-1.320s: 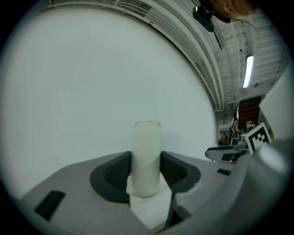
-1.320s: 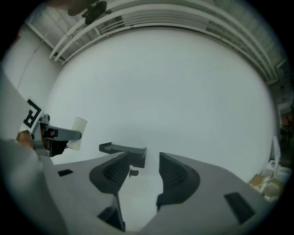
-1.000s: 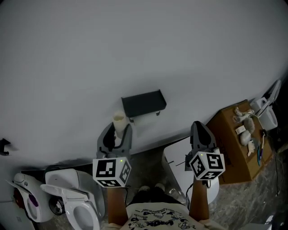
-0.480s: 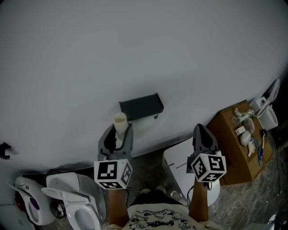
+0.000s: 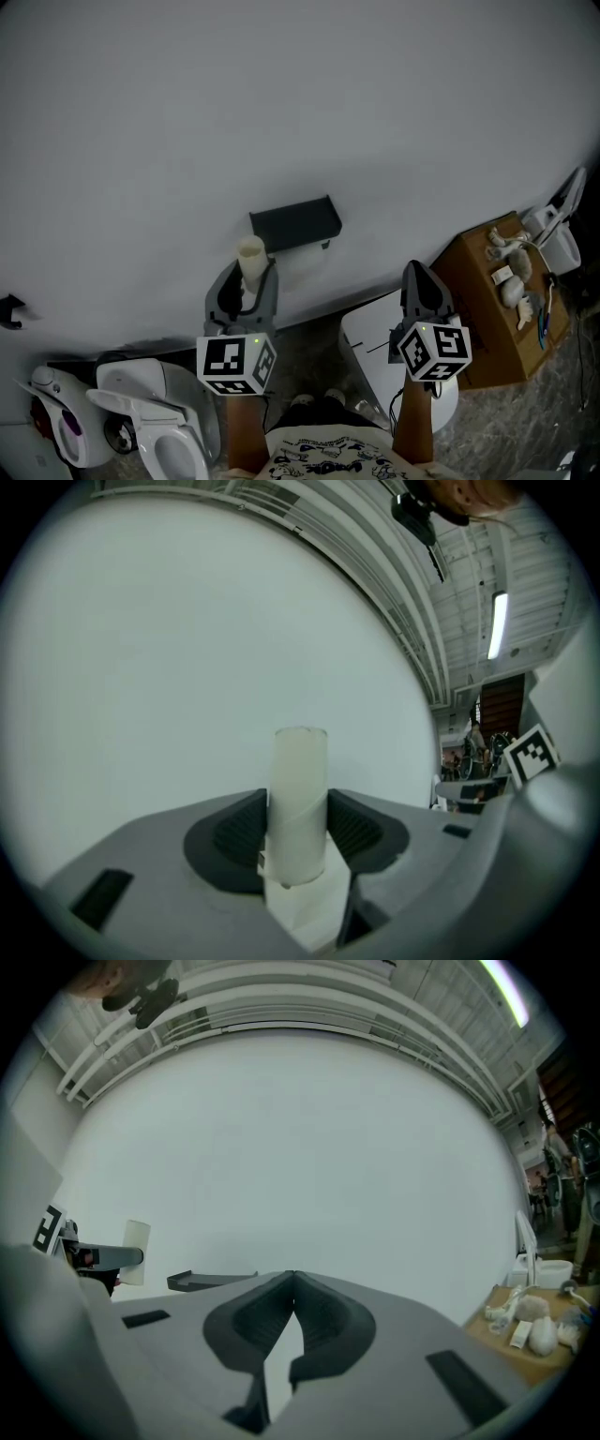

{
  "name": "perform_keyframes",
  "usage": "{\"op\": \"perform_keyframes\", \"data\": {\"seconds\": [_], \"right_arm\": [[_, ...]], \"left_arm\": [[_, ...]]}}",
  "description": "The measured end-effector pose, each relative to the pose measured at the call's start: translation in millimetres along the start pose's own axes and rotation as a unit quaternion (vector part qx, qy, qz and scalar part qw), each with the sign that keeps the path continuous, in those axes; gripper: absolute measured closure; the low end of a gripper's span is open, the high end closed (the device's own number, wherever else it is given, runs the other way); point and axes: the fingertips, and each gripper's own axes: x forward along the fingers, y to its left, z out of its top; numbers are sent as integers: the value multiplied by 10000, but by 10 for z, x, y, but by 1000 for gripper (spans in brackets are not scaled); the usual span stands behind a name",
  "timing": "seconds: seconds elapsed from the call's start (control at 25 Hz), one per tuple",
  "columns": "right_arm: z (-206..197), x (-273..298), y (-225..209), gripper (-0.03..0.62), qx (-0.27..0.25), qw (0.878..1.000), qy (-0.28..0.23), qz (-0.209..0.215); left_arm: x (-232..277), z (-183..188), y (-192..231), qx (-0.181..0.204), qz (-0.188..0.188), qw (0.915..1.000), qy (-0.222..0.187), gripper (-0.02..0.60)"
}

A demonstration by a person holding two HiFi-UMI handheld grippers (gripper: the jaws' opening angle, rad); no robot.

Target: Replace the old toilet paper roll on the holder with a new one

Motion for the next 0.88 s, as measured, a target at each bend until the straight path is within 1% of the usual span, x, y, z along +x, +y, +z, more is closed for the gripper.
{"op": "perform_keyframes", "data": {"seconds": [0.88], "right_arm": [[34, 87, 98, 574, -168, 9998, 34, 131]], "left_arm": [[45, 7, 55, 22, -11, 10000, 14, 382]]}}
